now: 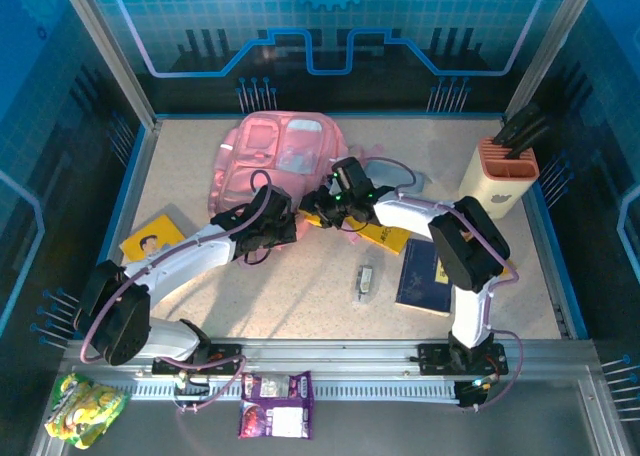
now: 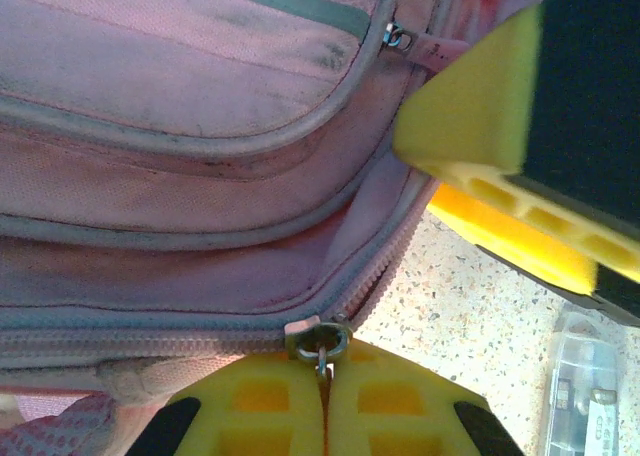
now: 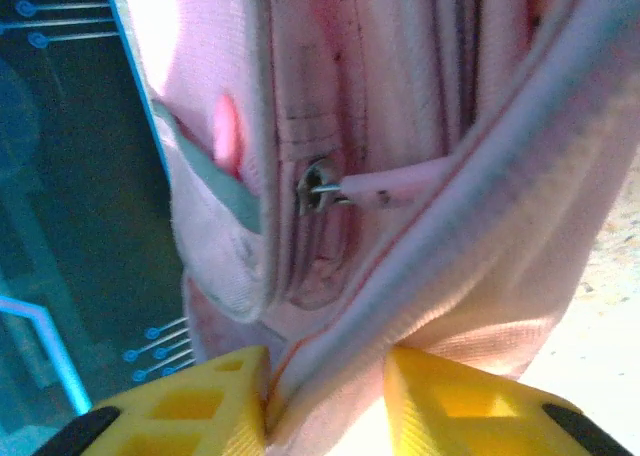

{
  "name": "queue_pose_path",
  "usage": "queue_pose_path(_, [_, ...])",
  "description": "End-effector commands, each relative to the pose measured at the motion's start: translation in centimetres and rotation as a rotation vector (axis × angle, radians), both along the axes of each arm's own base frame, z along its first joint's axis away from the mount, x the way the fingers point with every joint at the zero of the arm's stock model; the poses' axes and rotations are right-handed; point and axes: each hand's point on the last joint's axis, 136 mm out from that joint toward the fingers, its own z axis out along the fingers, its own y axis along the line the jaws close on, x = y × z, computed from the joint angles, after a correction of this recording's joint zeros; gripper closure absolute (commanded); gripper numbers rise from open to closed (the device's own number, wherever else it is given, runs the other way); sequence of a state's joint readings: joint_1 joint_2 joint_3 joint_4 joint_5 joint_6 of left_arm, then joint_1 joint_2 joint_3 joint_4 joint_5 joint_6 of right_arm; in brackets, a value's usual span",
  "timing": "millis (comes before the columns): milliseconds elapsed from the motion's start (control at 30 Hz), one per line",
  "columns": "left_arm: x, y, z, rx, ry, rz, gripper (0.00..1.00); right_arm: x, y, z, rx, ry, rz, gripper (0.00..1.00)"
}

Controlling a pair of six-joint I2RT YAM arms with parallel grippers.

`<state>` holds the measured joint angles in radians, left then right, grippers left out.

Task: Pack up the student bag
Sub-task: Unzip the student bag at the top-center of the table.

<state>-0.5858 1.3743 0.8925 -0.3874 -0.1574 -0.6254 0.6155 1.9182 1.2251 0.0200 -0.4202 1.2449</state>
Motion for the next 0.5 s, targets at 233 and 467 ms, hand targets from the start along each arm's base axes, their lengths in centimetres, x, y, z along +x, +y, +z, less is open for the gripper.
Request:
queue_pose_path(233, [-2.3, 3.1, 1.3, 0.087, -0.01, 0.022, 1.0, 3.2, -3.6, 1.5, -0.09, -0.184, 0.03, 1.0])
queue_pose_path(467, [-4.4, 8.3, -1.5, 0.154, 0.099, 0.135, 1.0, 5.0, -6.6, 2.6, -0.121, -0.221, 0.046, 1.0])
